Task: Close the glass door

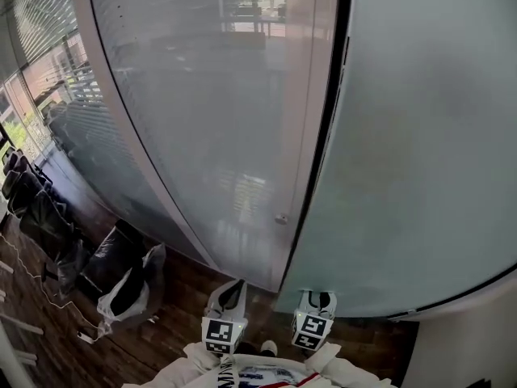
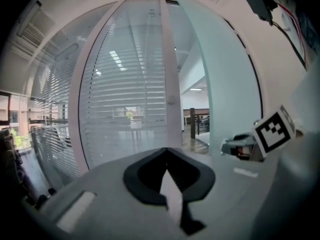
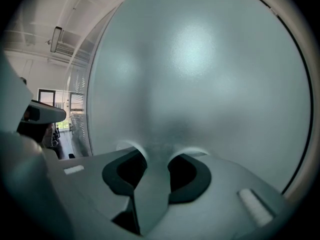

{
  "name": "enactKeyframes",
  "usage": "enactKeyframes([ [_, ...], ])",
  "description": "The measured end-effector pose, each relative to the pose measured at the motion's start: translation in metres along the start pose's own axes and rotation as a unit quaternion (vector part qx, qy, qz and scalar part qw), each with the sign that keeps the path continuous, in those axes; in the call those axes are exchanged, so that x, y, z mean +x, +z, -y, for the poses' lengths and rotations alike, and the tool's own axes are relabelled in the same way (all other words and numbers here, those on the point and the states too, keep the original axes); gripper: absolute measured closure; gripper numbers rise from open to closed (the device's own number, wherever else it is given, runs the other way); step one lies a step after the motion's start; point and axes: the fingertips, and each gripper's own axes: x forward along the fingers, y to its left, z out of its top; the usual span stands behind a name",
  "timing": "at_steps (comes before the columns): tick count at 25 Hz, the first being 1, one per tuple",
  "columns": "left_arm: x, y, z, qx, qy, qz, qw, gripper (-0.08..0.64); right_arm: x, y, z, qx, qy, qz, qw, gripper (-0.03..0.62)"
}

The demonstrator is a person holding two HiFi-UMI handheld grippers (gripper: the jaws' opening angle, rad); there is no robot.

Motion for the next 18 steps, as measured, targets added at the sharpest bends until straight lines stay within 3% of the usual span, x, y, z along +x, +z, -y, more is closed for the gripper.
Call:
enactKeyframes([
  [8,0.028,0.002,-0.004,0.007,-0.016,-0.012,0.9998,0.557,0.028,0.014,0.003,0.005,-0.003,0.005,1.000,0.474],
  [18,0.079,0.004,-0.011,0.006,-0.071,-0.010,0.9974,0.557,0.054,0.014,0.016,0.009,-0.026,0.001,1.000,0.474],
])
